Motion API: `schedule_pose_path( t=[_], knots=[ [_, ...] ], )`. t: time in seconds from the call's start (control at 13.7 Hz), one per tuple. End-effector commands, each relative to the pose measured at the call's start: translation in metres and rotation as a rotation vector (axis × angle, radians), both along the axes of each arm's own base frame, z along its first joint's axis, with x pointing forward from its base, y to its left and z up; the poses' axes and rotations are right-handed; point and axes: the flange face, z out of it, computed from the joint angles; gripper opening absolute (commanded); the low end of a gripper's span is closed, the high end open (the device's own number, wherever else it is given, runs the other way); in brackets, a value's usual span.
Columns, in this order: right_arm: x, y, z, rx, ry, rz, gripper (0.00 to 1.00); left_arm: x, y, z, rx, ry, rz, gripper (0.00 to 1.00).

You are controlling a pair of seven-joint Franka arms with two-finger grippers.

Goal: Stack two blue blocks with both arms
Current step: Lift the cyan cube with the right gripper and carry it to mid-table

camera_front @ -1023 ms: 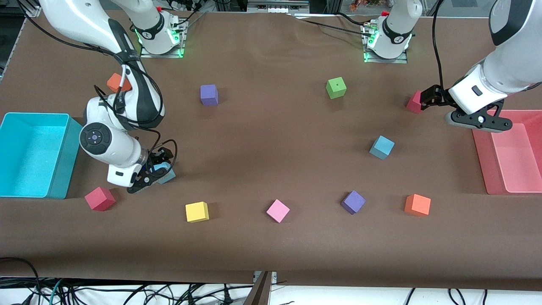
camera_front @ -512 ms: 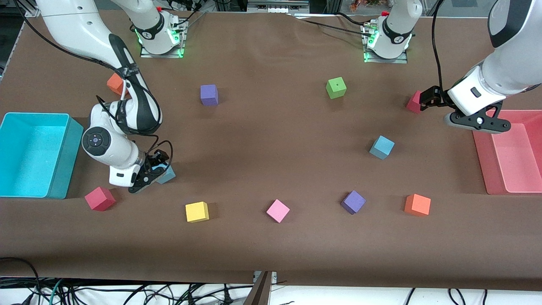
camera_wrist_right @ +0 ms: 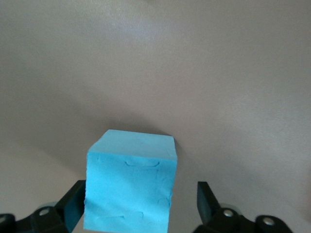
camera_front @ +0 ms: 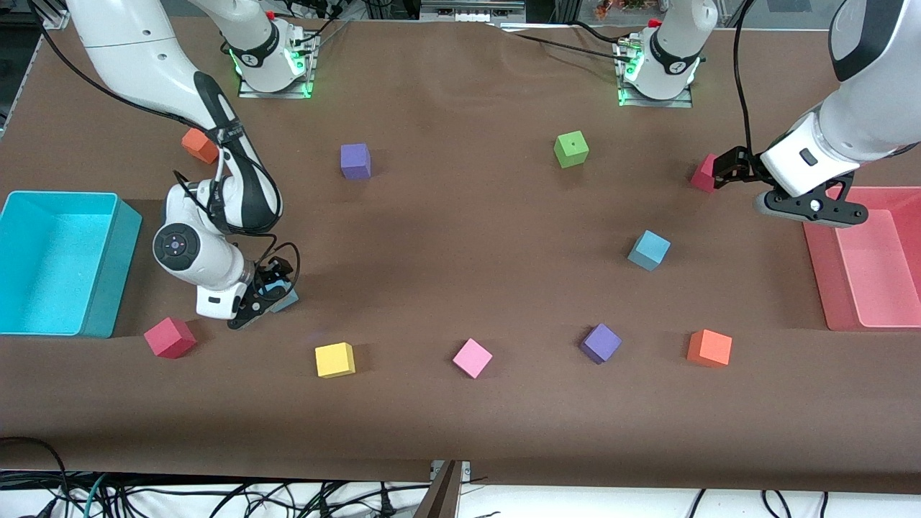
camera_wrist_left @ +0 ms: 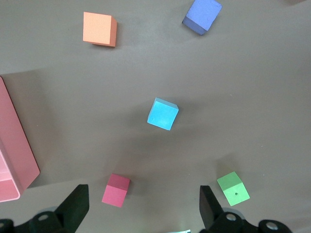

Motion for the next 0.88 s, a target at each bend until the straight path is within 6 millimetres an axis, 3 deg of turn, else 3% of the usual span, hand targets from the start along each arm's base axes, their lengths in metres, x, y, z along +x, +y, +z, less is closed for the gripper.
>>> schedule_pose_path(
  t=[0.0, 0.07, 0.22, 0.29, 0.44, 0.66, 0.8],
  knots=[
    [-0.001, 0.004, 0.001, 0.019, -0.006, 0.001, 0.65, 0.004, -0.001, 0.005, -0.018, -0.005, 0.004, 1.0],
    [0.0, 0.007, 0.003, 0.019, -0.004, 0.001, 0.45, 0.004, -0.001, 0.005, -0.018, -0.005, 0.004, 1.0],
    [0.001, 0.012, 0.008, 0.02, -0.014, -0.02, 0.26, 0.004, -0.001, 0.005, -0.018, -0.004, 0.004, 1.0],
    [0.003, 0.018, 0.013, 0.021, -0.023, -0.037, 0.26, 0.003, -0.001, 0.005, -0.018, -0.005, 0.004, 1.0],
    [0.007, 0.053, 0.039, 0.038, -0.004, -0.08, 0.26, 0.004, 0.0, 0.006, -0.018, -0.007, 0.006, 1.0],
    [0.009, 0.128, 0.086, 0.04, 0.039, -0.258, 0.26, 0.003, 0.001, 0.007, -0.02, -0.007, 0.006, 1.0],
    [-0.007, 0.189, 0.1, 0.04, 0.026, -0.341, 0.26, 0.003, 0.001, 0.008, -0.02, -0.008, 0.006, 1.0]
  ],
)
